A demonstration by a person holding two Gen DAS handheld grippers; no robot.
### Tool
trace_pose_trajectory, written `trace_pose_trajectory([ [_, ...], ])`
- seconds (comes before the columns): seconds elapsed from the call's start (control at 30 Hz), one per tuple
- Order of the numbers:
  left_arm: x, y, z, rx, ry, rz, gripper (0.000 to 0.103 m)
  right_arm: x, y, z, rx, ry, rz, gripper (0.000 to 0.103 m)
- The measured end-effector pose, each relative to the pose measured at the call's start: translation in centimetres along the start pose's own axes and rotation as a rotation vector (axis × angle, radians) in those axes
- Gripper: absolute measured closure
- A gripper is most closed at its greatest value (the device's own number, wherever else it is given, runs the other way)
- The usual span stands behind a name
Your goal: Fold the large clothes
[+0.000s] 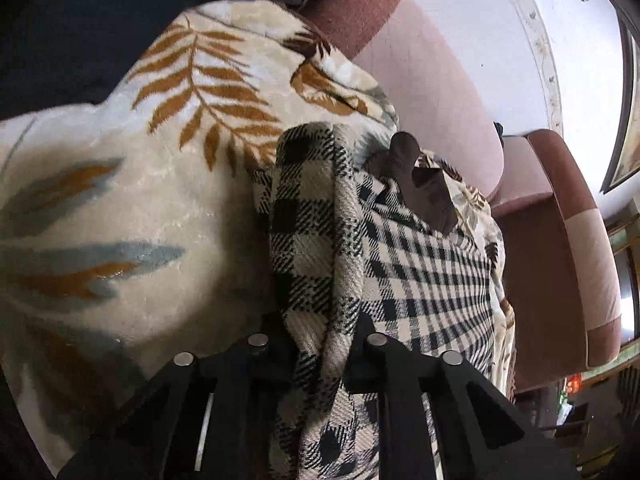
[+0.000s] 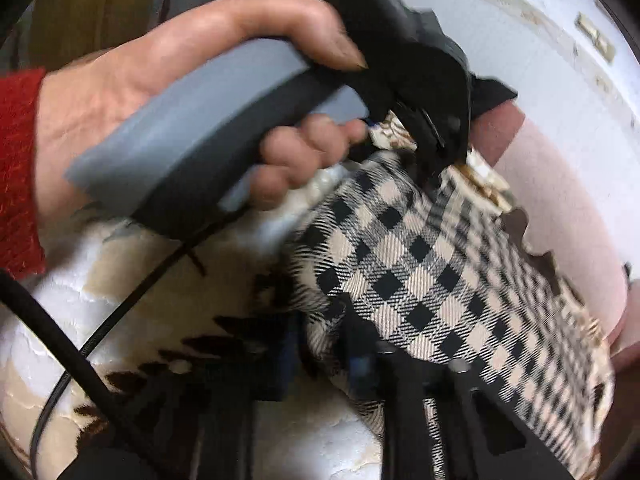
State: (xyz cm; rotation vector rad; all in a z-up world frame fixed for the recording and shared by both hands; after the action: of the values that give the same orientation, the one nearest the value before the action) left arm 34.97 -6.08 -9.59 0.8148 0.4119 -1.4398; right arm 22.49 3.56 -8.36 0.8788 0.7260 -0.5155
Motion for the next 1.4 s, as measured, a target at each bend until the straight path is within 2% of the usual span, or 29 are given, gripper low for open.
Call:
trace_pose_trajectory([
  [0.17, -1.7, -0.2, 2.4, 0.051, 0.088, 0.071, 0.091, -3.5, -0.4, 2.1, 0.106, 0.005, 0.065, 0.098],
  [0.37, -3.9, -2.2, 8.6, 0.142, 0.150, 0.173, 0.091, -8.0, -3.4, 7.7, 0.242, -0.009, 0.110, 0.099],
  [0.53, -2.7, -2.6, 14.7, 0.182, 0.164, 0.153, 0.091, -10.0, -7.5, 13.5, 0.392, 0.026, 0.127, 0.099],
  [0.67, 0.6, -3.7, 20.9, 0.275, 0.208, 0.125, 0.091, -11.7, -11.3, 17.7, 0.533, 0.041, 0.140, 0.099],
  [0.77, 5.1, -5.6, 25.8, 0.353, 0.238, 0.081, 0.091, -12.5, -14.6, 19.5, 0.611, 0.030, 0.124, 0.099],
  [0.93, 11.8, -9.0, 30.6, 0.413, 0.259, 0.007, 0.092, -12.1, -21.1, 23.2, 0.809, 0.043, 0.077, 0.099],
  [1.07, 16.5, -10.9, 32.8, 0.443, 0.275, -0.052, 0.092, -12.3, -25.2, 24.7, 0.903, 0.036, 0.050, 0.099],
  [1.2, 21.0, -12.7, 33.5, 0.516, 0.342, -0.094, 0.091, -10.9, -28.9, 25.7, 1.001, 0.078, 0.006, 0.099],
  [1.3, 22.4, -13.5, 33.4, 0.553, 0.375, -0.104, 0.085, -9.1, -30.7, 25.5, 1.051, 0.134, -0.047, 0.098],
  [1.4, 21.9, -13.6, 33.8, 0.557, 0.361, -0.092, 0.078, -8.4, -31.6, 25.1, 1.042, 0.119, -0.115, 0.093],
])
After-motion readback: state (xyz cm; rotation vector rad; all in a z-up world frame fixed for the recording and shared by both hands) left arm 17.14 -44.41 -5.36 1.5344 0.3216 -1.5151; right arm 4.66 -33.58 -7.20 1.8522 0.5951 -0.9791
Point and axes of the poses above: each gripper's, at about its wrist camera, not at the fingertips, and x roughly the way its jaws point, z to its right, y to its top, the point moved 10 cm from there along x, roughly the way its jaws point, and after that the axes turned 8 degrees about -x, right-handed, at the moved point
